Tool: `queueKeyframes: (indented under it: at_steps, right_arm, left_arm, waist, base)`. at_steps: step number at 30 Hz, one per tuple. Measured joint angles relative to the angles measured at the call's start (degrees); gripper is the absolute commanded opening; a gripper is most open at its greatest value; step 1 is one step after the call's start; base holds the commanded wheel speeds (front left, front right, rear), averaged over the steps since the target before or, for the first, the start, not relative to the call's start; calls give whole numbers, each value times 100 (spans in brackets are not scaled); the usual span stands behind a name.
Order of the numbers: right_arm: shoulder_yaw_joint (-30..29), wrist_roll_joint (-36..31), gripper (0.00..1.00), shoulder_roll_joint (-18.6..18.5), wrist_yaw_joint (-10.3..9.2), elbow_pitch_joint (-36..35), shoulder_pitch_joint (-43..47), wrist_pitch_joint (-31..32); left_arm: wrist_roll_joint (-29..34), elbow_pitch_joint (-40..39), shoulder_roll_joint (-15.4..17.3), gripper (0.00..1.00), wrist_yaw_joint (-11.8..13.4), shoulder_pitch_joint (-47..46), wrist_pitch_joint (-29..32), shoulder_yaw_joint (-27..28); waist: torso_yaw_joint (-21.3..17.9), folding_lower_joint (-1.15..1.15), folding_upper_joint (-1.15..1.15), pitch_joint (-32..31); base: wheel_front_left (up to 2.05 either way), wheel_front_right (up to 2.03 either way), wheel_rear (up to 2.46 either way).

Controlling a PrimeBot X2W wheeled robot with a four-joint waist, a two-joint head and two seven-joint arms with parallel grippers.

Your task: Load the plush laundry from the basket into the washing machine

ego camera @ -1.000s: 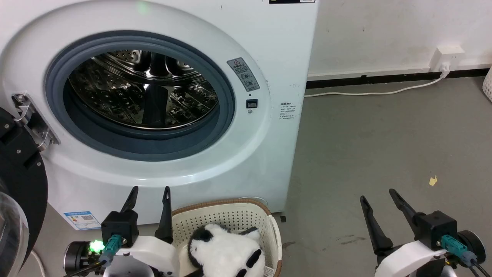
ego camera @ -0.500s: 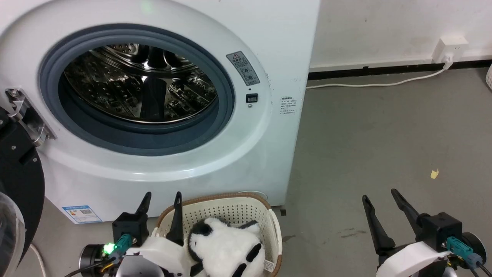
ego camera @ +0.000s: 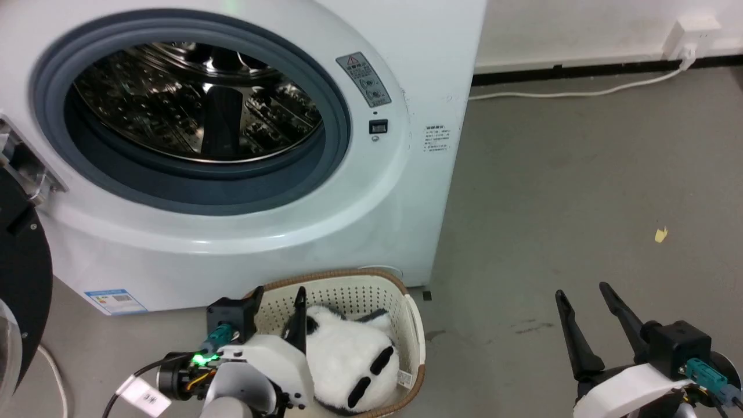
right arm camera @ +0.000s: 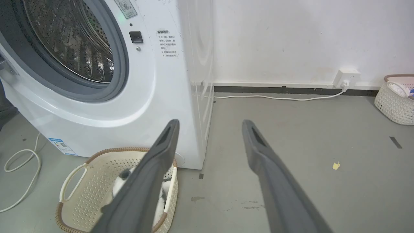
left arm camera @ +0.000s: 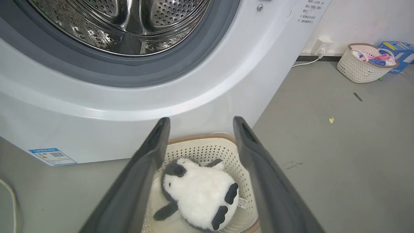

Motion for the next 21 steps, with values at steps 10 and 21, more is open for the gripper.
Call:
queueKeyframes:
  at_steps: [10,21]
  right_arm:
    - [-45,109,100,0,0,0,-40,-77]
    - [-124,244,100,0,0,-36,-153,-180]
  left_arm:
    - [-381,600,-4,100,149,-440,330,-383]
    - [-873,1256,-8,100,325,-973,621,-869]
  waist:
    - [-39,0,0,377]
    - [-95,0,0,907]
  base:
    - [0,0,0]
    - [0,0,0]
